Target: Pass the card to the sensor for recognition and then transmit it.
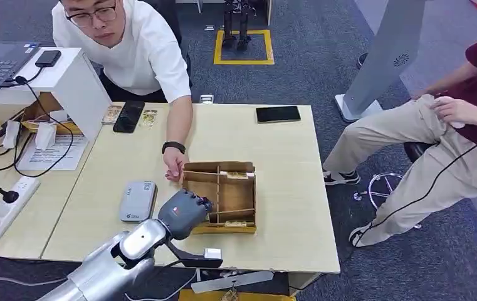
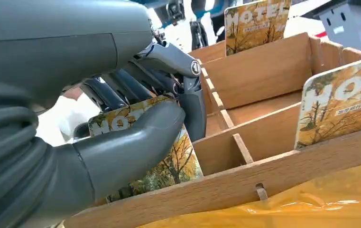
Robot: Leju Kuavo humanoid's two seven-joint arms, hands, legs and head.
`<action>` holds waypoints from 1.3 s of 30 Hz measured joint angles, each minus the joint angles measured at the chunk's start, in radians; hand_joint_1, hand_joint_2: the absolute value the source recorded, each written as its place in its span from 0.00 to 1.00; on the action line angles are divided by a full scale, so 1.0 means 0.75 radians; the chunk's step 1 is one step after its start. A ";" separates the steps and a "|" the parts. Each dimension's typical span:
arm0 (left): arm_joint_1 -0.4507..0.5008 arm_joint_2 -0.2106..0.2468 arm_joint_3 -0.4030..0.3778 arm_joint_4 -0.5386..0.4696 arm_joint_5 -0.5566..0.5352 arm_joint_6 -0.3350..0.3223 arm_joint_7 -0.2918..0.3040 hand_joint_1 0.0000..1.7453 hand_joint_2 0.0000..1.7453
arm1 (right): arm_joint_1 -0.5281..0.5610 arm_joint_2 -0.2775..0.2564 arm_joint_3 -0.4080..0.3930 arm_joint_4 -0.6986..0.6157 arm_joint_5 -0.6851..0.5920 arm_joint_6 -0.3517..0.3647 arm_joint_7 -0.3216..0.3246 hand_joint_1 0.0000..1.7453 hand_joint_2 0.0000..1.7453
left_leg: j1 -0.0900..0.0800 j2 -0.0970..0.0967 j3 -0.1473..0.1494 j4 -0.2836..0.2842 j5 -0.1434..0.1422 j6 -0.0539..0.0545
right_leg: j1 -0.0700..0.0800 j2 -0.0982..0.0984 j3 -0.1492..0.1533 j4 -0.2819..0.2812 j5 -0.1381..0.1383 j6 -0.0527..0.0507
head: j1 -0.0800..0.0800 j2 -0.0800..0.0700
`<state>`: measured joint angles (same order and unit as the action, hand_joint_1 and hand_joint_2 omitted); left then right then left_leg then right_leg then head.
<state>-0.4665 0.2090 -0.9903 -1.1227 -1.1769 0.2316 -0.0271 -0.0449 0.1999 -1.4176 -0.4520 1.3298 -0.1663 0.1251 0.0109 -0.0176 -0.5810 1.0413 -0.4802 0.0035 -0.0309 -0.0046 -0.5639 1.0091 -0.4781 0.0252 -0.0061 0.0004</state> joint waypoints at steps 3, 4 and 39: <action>0.024 0.000 0.000 0.000 -0.020 0.083 -0.003 1.00 1.00 | 0.000 0.000 0.000 0.002 0.005 -0.002 -0.003 0.00 1.00 | 0.000 0.000 -0.001 0.000 0.000 0.000 | 0.000 0.000 -0.001 0.000 0.000 0.000 | 0.000 0.000; 0.030 -0.001 0.000 -0.001 -0.027 0.109 -0.005 1.00 1.00 | 0.000 0.000 0.000 0.002 0.007 -0.003 -0.003 0.00 1.00 | 0.000 0.001 -0.002 0.000 0.000 0.000 | 0.000 0.000 -0.002 0.000 0.000 0.000 | 0.000 0.000; 0.184 0.002 0.080 -0.046 -0.055 0.468 -0.103 1.00 1.00 | -0.004 -0.053 0.004 0.108 0.038 -0.052 -0.044 0.00 1.00 | 0.000 0.000 -0.008 0.000 -0.001 0.001 | 0.000 0.000 -0.008 0.000 0.000 0.000 | 0.000 0.000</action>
<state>-0.3283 0.2106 -0.9300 -1.1574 -1.2180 0.5829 -0.1045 -0.0479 0.1602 -1.4145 -0.3712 1.3581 -0.2056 0.0919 0.0108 -0.0175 -0.5871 1.0415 -0.4806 0.0039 -0.0310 -0.0046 -0.5698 1.0091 -0.4784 0.0253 -0.0061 0.0004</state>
